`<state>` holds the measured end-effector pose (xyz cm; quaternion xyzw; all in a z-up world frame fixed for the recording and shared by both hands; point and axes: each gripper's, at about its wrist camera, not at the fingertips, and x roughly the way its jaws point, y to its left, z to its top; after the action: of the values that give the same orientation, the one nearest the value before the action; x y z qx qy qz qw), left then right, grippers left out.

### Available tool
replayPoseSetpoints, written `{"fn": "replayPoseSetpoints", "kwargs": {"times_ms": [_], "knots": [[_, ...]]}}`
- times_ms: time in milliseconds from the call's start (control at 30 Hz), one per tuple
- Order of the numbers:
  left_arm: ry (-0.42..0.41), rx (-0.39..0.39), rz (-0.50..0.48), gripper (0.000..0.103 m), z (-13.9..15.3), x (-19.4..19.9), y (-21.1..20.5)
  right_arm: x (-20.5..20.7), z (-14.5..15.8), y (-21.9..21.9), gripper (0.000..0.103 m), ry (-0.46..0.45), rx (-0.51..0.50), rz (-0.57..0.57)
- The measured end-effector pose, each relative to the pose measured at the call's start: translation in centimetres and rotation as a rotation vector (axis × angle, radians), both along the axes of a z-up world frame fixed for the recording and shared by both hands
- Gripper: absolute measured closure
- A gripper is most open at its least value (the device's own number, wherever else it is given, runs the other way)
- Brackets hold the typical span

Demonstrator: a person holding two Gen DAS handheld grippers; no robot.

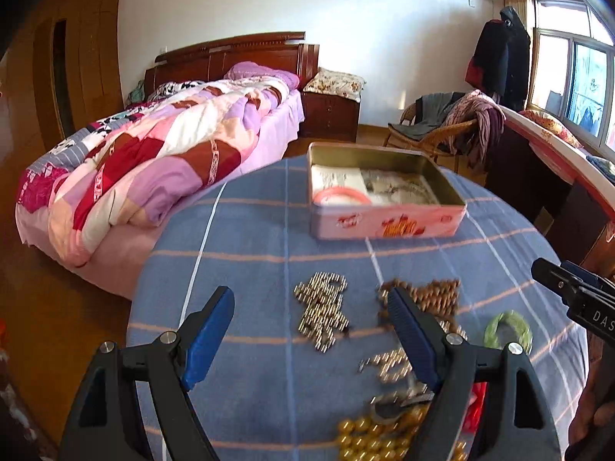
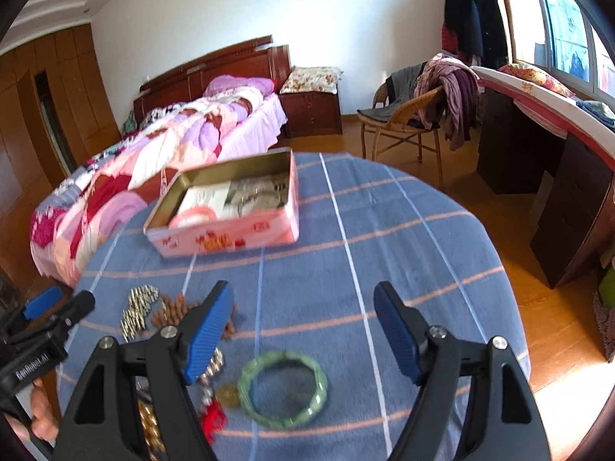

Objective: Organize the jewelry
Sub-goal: 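Lift both tools out of the tin back toward the jewelry, then grasp the green jade bangle with the right tool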

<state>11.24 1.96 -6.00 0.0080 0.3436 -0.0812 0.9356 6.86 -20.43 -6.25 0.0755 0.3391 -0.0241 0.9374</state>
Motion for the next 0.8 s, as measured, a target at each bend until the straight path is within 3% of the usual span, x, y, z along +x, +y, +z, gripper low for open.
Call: {"fn": "replayPoseSetpoints", "kwargs": {"times_ms": [300, 433, 600, 800], "knots": [[0.046, -0.014, -0.065, 0.021, -2.0, -2.2, 1.2, -1.6, -2.9, 0.1, 0.024, 0.104, 0.016, 0.045], [0.063, -0.044, -0.16, 0.021, -2.2, -3.2, 0.5, -1.5, -3.5, 1.0, 0.018, 0.136, -0.004, 0.082], [0.093, -0.011, -0.262, 0.021, -2.9, -4.1, -1.4, -1.0, -4.5, 1.8, 0.018, 0.195, -0.034, 0.1], [0.166, -0.03, -0.351, 0.021, -3.5, -5.5, -2.0, -0.7, -4.9, 1.6, 0.018, 0.231, -0.023, 0.104]]}}
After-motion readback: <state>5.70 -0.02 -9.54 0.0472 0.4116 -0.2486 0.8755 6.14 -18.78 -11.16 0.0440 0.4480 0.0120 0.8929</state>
